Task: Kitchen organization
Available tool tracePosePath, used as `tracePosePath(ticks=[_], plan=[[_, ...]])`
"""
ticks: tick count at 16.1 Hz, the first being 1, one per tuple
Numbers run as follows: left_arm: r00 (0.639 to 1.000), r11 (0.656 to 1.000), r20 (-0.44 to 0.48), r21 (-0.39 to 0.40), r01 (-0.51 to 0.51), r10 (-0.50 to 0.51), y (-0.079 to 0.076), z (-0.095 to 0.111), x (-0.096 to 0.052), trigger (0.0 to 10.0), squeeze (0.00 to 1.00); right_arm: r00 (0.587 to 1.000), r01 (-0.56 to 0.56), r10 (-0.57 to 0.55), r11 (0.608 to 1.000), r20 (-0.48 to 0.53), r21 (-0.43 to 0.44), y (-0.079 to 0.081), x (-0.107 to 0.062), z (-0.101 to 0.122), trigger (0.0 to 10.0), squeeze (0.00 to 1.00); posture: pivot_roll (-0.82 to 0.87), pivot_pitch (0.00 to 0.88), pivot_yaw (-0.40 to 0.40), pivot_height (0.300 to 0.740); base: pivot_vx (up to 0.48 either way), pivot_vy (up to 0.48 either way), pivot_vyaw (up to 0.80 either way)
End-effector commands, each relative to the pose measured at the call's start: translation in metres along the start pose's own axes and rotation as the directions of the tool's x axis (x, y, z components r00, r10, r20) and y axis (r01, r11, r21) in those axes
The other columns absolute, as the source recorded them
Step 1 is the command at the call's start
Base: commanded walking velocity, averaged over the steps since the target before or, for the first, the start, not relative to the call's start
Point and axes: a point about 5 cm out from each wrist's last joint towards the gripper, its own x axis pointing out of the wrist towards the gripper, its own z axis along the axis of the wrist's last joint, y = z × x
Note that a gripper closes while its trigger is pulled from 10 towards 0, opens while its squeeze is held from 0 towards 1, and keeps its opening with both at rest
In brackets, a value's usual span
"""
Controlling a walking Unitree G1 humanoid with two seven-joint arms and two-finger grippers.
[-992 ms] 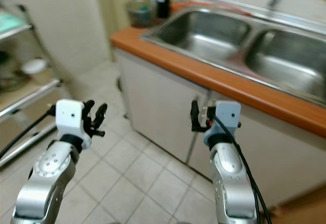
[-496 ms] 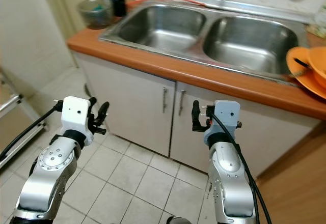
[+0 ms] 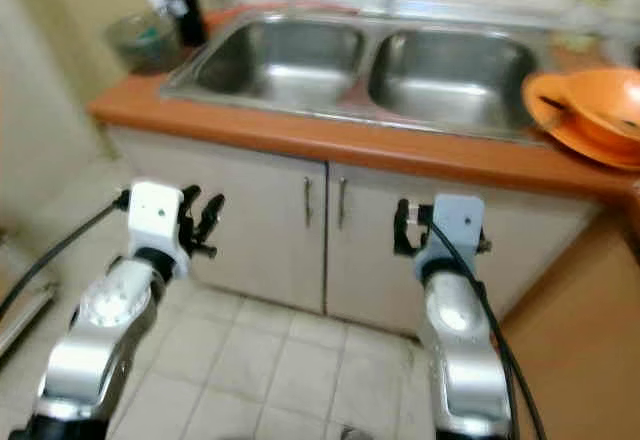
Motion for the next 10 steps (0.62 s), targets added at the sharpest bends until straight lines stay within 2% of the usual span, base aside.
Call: tracePosePath(ticks=[1,3,9,10], plan=[[1.0,1.0,-0.001,-0.007,-0.022,0.022,0.001,0.0,0.003,10.0,0.0,1.0,0.001,-0.001,1.0,0.008,-0.003,0.0,0.0,0.003,10.0,1.0,-0.11,0.0,0.08,0.74,0.0,0.0,-0.8],[0.998,0.996,-0.003,-0.056,-0.063,0.063,0.004,-0.002,0.005,10.0,0.0,1.0,0.002,-0.002,1.0,0.007,0.0,0.002,0.002,0.005,10.0,1.0,-0.12,0.0,0.08,0.74,0.0,0.0,-0.8],[0.995,0.996,0.097,-0.09,-0.004,0.013,-0.005,0.008,0.005,10.0,0.0,0.999,-0.041,0.041,0.999,0.036,-0.005,0.005,0.004,0.011,10.0,1.0,-0.12,0.0,0.051,0.74,0.0,0.0,-0.8],[0.994,0.994,0.108,-0.104,0.019,-0.008,-0.009,0.007,0.005,10.0,0.0,0.996,-0.063,0.064,0.998,0.063,-0.01,0.007,0.006,0.018,10.0,1.0,-0.13,0.0,0.048,0.74,0.39,0.0,0.0]])
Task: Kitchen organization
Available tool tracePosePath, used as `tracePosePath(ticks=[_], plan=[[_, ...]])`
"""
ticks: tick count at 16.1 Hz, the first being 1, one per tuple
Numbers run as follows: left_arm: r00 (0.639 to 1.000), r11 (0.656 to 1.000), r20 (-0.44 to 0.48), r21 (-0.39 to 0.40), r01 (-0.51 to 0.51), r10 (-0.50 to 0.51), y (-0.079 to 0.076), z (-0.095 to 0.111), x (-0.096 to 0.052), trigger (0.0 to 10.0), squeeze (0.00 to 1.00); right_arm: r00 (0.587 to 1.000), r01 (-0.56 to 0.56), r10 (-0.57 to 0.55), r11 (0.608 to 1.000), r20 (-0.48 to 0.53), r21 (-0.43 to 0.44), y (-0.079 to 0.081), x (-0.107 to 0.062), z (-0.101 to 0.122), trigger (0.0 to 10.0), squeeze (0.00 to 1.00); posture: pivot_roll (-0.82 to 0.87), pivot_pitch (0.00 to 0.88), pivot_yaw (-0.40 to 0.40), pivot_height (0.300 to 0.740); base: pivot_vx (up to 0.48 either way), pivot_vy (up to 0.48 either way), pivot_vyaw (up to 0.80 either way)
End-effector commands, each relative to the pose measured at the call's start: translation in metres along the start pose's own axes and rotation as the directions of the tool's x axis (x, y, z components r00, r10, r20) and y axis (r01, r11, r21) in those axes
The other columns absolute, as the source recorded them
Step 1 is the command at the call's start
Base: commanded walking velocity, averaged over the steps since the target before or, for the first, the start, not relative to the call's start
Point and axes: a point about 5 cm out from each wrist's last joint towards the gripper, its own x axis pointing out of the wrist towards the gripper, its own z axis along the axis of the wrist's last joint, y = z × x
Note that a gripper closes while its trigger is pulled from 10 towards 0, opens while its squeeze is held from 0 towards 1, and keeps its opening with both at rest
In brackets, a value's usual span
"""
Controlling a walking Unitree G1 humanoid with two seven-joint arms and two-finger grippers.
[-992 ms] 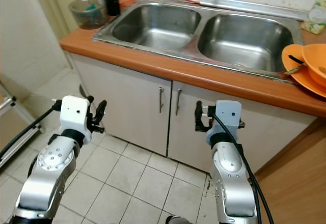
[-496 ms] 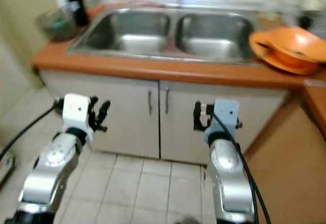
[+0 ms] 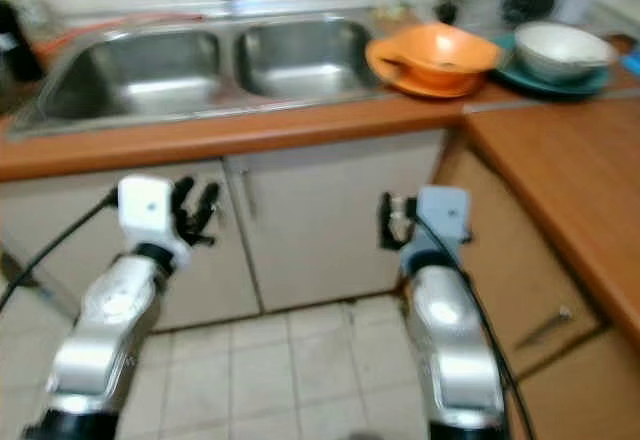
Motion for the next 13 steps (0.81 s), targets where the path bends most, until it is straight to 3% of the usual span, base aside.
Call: tracePosePath(ticks=[1,3,4,7,10,13], plan=[[1.0,1.0,0.002,0.001,0.014,-0.014,0.001,-0.001,-0.002,10.0,0.0,0.998,-0.037,0.037,0.999,0.051,-0.002,0.006,0.002,0.013,10.0,1.0,-0.13,0.0,0.048,0.74,0.39,0.0,0.0],[0.999,0.999,0.01,0.004,0.039,-0.039,-0.004,-0.002,-0.001,10.0,0.0,0.994,-0.072,0.074,0.997,0.086,-0.027,0.008,0.001,0.018,10.0,0.99,-0.12,0.0,0.033,0.74,0.437,0.0,0.0],[0.999,0.999,0.007,0.005,0.037,-0.037,-0.004,-0.003,-0.002,10.0,0.0,0.991,-0.088,0.094,0.994,0.097,-0.059,0.01,-0.001,0.019,10.0,0.0,-0.12,0.0,0.028,0.74,0.446,0.0,0.0],[1.0,1.0,-0.007,0.025,0.02,-0.02,0.0,-0.01,-0.009,10.0,0.0,0.989,-0.106,0.115,0.99,0.094,-0.092,0.011,-0.008,0.01,10.0,0.0,-0.11,0.0,0.022,0.74,0.444,0.0,0.0],[1.0,0.998,-0.013,0.059,0.018,-0.017,0.005,-0.014,-0.015,10.0,0.0,0.994,-0.086,0.09,0.994,0.067,-0.065,0.001,-0.014,-0.004,10.0,0.0,-0.11,0.0,0.024,0.74,0.459,0.0,0.0],[0.997,0.995,-0.017,0.074,0.072,-0.071,-0.002,-0.016,-0.019,10.0,0.0,0.99,-0.102,0.106,0.993,0.091,-0.053,0.001,-0.02,0.0,10.0,0.0,-0.11,0.0,0.031,0.74,0.452,0.0,-0.8]])
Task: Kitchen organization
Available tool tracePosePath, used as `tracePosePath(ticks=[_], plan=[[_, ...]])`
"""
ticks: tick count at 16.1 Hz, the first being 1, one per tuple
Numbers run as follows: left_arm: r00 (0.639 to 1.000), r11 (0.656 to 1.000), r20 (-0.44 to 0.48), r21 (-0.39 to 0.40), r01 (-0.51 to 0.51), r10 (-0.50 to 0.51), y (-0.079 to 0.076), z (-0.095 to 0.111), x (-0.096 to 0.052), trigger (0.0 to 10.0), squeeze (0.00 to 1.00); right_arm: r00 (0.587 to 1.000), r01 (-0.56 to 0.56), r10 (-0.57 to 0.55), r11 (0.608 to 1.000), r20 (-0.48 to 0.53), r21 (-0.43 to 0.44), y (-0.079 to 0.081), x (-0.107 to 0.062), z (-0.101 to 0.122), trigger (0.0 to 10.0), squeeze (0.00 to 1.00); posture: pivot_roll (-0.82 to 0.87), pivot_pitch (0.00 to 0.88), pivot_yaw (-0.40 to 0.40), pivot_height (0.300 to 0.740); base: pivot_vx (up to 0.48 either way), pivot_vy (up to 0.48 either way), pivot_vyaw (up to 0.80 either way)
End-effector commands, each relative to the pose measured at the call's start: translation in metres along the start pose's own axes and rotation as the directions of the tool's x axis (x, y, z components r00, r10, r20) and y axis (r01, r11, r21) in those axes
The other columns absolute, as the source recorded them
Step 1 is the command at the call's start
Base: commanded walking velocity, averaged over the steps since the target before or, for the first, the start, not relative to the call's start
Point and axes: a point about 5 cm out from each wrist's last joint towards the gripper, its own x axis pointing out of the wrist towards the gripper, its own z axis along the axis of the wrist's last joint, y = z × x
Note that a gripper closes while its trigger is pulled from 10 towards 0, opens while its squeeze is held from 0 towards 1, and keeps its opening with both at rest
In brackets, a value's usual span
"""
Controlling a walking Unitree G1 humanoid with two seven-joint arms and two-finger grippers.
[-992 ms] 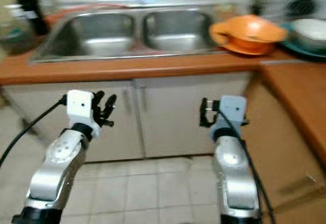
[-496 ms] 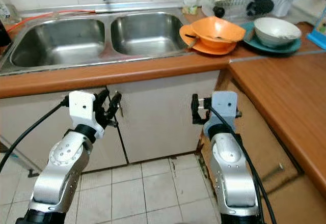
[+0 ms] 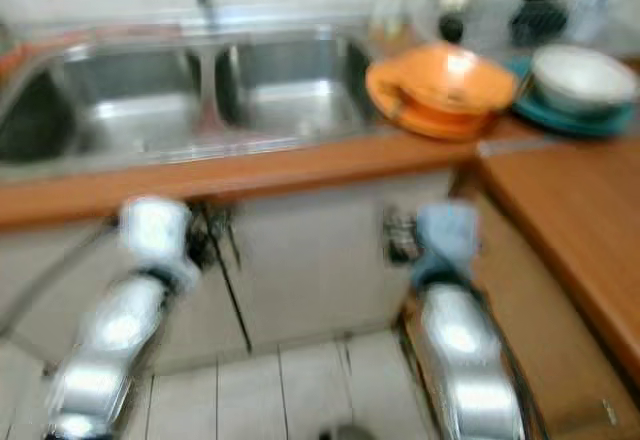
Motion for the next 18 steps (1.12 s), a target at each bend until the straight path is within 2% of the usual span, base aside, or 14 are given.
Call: tracePosePath(ticks=[1,2,4,8,16,18], plan=[[1.0,0.999,0.003,0.031,-0.021,0.021,0.008,0.001,-0.004,10.0,0.0,0.998,-0.052,0.052,0.999,0.047,0.0,0.011,-0.001,0.009,10.0,0.0,-0.12,0.0,0.033,0.74,0.416,0.0,-0.8],[1.0,0.999,0.002,0.031,-0.021,0.021,0.008,0.001,-0.004,10.0,0.0,0.997,-0.063,0.064,0.998,0.047,-0.009,0.012,-0.001,0.009,10.0,0.0,-0.12,0.0,0.033,0.74,0.416,0.0,-0.8],[0.997,0.998,-0.023,0.008,-0.067,0.067,0.012,-0.003,-0.004,10.0,0.0,0.985,-0.164,0.165,0.986,0.054,-0.024,0.022,0.0,0.013,10.0,0.0,-0.12,0.0,0.031,0.74,0.186,0.0,0.0],[0.997,0.996,-0.008,0.022,-0.082,0.082,0.013,-0.002,-0.007,10.0,0.0,0.98,-0.187,0.188,0.982,0.064,-0.016,0.022,-0.001,0.019,10.0,0.0,-0.11,0.0,0.009,0.74,0.0,0.0,0.0],[0.991,0.991,-0.01,0.007,-0.131,0.131,0.017,-0.001,-0.006,10.0,0.0,0.979,-0.199,0.2,0.98,0.028,-0.028,0.023,0.002,0.017,10.0,0.0,-0.11,0.0,-0.005,0.74,0.0,-0.434,0.0],[0.989,0.989,-0.03,0.009,-0.147,0.147,0.02,-0.002,-0.006,10.0,0.0,0.98,-0.198,0.198,0.98,0.013,-0.028,0.023,0.002,0.015,10.0,0.0,-0.11,0.0,-0.004,0.74,0.0,-0.135,0.0]])
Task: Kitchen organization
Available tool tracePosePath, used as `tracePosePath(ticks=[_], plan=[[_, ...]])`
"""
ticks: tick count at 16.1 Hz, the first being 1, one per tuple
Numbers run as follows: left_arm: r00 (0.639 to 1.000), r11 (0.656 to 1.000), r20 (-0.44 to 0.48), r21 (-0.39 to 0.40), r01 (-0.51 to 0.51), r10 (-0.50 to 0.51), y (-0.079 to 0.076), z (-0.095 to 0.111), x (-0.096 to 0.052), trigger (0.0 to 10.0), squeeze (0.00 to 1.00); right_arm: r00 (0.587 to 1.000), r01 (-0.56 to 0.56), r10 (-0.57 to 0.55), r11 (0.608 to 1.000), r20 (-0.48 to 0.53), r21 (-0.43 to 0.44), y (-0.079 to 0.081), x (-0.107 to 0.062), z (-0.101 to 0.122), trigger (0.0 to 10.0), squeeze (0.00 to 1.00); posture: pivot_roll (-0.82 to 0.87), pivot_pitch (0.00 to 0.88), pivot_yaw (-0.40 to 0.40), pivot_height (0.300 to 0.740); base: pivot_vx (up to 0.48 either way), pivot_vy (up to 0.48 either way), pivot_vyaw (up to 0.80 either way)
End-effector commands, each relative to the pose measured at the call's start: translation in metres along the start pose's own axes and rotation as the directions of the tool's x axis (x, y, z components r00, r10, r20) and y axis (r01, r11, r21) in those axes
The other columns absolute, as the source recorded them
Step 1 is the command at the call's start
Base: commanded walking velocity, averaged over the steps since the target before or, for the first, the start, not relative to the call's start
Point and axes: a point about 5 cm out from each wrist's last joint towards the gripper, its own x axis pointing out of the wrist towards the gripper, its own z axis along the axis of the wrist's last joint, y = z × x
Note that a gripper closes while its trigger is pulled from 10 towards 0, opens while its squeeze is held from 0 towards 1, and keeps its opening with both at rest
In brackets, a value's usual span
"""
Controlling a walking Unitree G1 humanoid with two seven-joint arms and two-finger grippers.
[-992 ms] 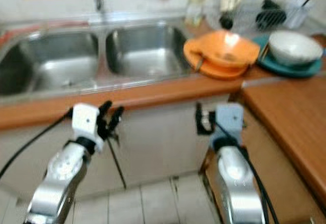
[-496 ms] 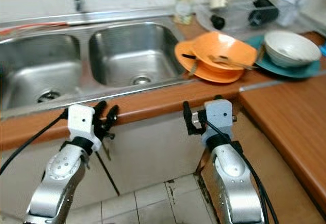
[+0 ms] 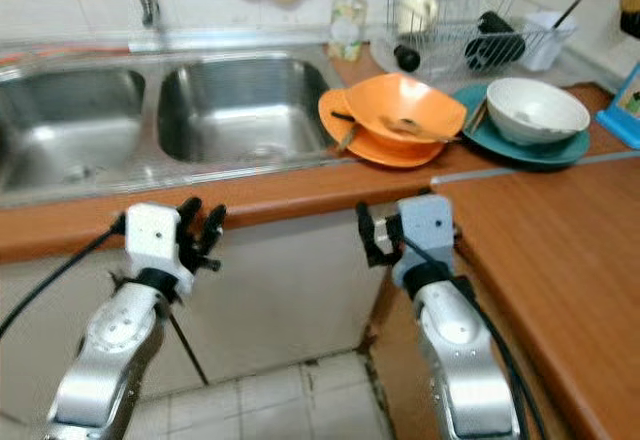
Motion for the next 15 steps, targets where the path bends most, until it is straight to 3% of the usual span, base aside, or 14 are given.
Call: tracePosePath(ticks=[1,4,11,15], plan=[[1.0,1.0,0.002,0.022,-0.018,0.018,0.003,0.003,0.002,10.0,0.0,1.0,0.001,-0.001,1.0,-0.006,-0.001,0.0,0.001,0.001,10.0,0.0,-0.11,0.0,-0.001,0.74,0.0,0.0,0.0],[1.0,0.998,-0.002,0.055,-0.005,0.005,0.003,0.003,0.002,10.0,0.0,1.0,0.012,-0.011,1.0,-0.017,0.004,0.0,0.0,0.001,10.0,0.0,-0.11,0.0,0.007,0.74,0.0,0.0,0.0],[0.997,0.997,0.033,-0.019,0.071,-0.071,-0.003,0.011,0.003,10.0,0.0,0.998,0.057,-0.058,0.998,0.002,0.025,-0.002,-0.002,0.004,10.0,0.0,-0.11,0.0,0.029,0.74,0.0,0.0,0.0],[0.994,0.994,0.047,-0.035,0.101,-0.1,-0.005,0.014,0.002,10.0,0.0,0.997,0.074,-0.075,0.996,0.018,0.047,-0.001,-0.002,0.005,10.0,0.0,-0.11,0.0,0.035,0.74,0.308,0.0,0.0]])
